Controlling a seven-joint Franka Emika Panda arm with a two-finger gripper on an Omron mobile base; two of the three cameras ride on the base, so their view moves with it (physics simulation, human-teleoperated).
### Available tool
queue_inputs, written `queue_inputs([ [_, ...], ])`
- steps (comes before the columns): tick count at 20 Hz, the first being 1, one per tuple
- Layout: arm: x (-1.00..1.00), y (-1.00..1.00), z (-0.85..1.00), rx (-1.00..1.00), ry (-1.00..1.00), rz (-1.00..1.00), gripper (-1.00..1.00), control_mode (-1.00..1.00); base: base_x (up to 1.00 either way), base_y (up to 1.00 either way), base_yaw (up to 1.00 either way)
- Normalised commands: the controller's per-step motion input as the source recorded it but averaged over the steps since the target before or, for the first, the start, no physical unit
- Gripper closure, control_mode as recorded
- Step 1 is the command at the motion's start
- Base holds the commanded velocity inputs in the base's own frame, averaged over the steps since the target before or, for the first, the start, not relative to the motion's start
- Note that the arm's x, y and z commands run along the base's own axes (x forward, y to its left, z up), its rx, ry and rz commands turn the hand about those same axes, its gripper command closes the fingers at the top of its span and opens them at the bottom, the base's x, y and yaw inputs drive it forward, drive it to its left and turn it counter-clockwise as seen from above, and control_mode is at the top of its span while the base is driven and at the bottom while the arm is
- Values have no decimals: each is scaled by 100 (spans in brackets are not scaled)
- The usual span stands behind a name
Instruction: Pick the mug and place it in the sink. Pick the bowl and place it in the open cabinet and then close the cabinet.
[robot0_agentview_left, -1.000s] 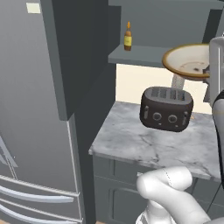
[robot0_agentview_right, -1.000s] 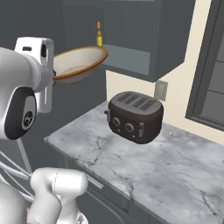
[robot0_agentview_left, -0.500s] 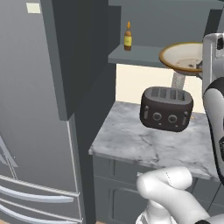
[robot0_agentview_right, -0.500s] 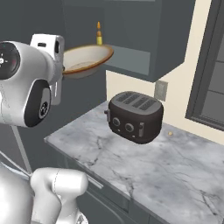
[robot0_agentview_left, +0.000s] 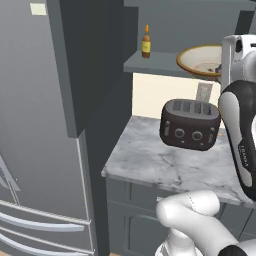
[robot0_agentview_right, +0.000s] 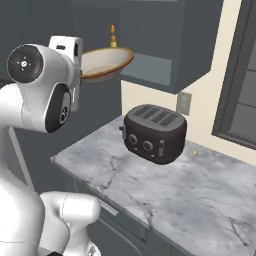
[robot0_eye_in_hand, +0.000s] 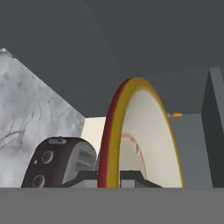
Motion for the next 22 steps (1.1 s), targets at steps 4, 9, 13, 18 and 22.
queue_inputs([
  [4, 45, -5, 0, 4, 0, 0, 100, -100, 0, 0, 0],
  [9, 53, 0, -1, 3, 0, -1, 100, -100, 0, 0, 0],
  [13, 49, -1, -2, 2, 0, -1, 100, -100, 0, 0, 0],
  [18, 40, -15, -8, 1, 0, -1, 100, -100, 0, 0, 0],
  [22, 32, -19, -13, 3, 0, 0, 100, -100, 0, 0, 0],
])
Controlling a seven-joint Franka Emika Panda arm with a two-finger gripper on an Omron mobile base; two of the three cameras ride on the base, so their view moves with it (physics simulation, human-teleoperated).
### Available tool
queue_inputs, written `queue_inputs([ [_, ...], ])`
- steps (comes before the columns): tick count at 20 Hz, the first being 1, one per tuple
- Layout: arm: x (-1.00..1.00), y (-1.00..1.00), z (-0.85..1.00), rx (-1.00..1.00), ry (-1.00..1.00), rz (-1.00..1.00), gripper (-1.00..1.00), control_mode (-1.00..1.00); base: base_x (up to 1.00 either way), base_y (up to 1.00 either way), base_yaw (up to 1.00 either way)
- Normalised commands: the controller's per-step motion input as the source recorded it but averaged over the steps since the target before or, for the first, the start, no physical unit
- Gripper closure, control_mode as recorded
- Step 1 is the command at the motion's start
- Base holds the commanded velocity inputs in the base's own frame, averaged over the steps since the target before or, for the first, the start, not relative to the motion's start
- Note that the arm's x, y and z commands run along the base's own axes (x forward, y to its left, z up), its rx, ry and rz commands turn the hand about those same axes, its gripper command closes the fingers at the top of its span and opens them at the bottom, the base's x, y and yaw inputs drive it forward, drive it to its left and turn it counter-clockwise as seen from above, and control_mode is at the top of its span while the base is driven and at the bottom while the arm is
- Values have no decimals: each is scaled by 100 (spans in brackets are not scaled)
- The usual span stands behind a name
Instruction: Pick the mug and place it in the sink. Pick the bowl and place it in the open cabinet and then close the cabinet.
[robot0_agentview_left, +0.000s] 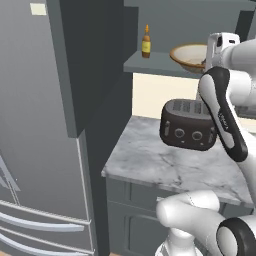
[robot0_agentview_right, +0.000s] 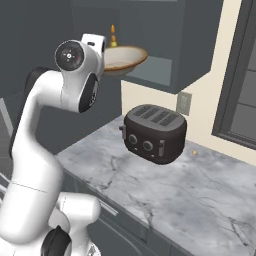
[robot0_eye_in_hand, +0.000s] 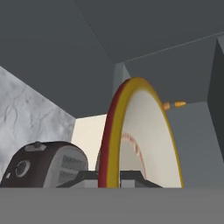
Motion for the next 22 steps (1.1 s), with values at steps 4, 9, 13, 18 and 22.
queue_inputs([
  [4, 37, -8, -11, 0, 0, 0, 100, -100, 0, 0, 0],
  [9, 45, 0, -2, 0, 0, 0, 100, -100, 0, 0, 0],
  [13, 34, -8, 0, 1, 0, -1, 100, -100, 0, 0, 0],
  [18, 15, -18, 0, 5, 3, -2, 100, -100, 0, 0, 0],
  [22, 25, -9, -4, 2, 3, -2, 100, -100, 0, 0, 0],
])
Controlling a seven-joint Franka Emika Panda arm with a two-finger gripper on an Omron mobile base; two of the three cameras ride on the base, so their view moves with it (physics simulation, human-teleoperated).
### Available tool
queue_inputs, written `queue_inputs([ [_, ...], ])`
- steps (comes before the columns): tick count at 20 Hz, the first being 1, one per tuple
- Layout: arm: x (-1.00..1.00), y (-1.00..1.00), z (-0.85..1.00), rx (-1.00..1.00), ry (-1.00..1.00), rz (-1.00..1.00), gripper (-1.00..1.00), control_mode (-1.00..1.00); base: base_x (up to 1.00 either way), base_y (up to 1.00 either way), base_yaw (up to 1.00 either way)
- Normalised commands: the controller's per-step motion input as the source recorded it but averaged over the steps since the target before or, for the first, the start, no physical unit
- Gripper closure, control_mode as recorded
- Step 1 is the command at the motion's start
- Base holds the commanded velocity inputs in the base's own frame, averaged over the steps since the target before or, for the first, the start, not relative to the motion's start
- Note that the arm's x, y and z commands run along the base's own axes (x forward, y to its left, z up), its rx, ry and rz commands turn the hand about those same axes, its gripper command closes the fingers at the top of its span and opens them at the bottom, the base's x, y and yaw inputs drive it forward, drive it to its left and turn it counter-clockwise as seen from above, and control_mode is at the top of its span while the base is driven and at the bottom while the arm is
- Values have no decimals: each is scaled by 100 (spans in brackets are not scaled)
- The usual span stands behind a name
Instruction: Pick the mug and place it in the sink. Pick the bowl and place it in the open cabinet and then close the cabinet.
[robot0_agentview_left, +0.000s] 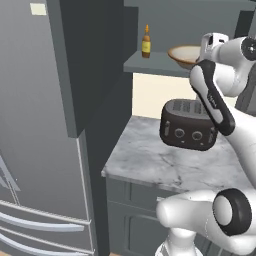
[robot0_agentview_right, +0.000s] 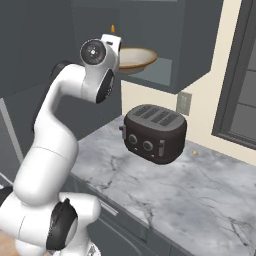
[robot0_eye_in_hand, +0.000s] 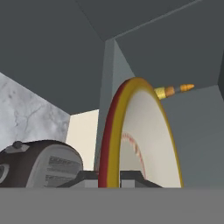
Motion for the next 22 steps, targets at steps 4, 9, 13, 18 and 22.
queue_inputs([
  [4, 28, -1, -7, 0, 0, -2, 100, -100, 0, 0, 0],
  [9, 28, -1, -5, 0, 0, -2, 100, -100, 0, 0, 0],
  [13, 28, -4, -11, 0, 0, -2, 100, -100, 0, 0, 0],
  [18, 31, -7, -8, 0, 0, -2, 100, -100, 0, 0, 0],
  [22, 31, -19, -2, 2, 0, 0, 100, -100, 0, 0, 0],
])
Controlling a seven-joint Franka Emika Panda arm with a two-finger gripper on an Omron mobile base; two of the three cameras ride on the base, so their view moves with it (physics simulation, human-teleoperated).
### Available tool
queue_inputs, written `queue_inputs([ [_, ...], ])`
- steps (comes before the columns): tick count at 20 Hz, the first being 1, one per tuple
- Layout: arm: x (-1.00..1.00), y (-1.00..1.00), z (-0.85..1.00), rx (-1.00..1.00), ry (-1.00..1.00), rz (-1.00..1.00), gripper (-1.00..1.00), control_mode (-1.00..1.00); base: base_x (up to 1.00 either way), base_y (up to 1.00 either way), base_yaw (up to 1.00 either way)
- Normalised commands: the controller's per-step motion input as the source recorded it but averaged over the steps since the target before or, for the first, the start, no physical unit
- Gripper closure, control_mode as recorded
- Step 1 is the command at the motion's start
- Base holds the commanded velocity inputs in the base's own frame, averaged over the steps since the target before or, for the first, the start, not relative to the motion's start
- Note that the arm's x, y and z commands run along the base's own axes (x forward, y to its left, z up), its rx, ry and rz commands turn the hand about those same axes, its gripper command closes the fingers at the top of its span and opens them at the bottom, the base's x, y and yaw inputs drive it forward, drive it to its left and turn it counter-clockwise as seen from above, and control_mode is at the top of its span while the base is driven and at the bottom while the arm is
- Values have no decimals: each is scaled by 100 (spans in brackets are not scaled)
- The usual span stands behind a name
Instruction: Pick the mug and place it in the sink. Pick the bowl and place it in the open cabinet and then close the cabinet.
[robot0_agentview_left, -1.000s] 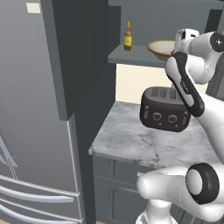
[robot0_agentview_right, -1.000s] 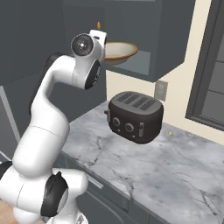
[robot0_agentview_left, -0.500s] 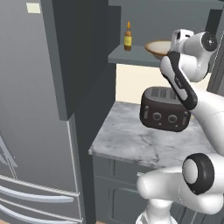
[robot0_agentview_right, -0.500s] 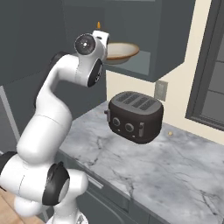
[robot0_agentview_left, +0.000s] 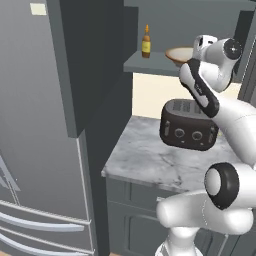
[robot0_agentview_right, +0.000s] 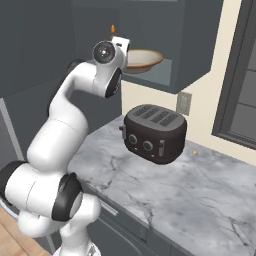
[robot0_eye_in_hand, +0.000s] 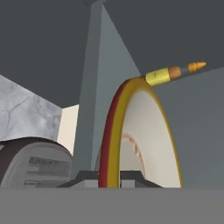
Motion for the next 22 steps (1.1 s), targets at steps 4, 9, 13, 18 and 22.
queue_inputs([
  [4, 31, -11, -6, 1, 0, -1, 100, -100, 0, 0, 0],
  [9, 30, -4, -11, 0, 0, -2, 100, -100, 0, 0, 0],
  [13, 37, 0, -8, 0, 0, -2, 100, -100, 0, 0, 0],
  [18, 39, -2, -2, 0, 0, -2, 100, -100, 0, 0, 0],
  [22, 30, -6, -5, 0, 0, -2, 100, -100, 0, 0, 0],
])
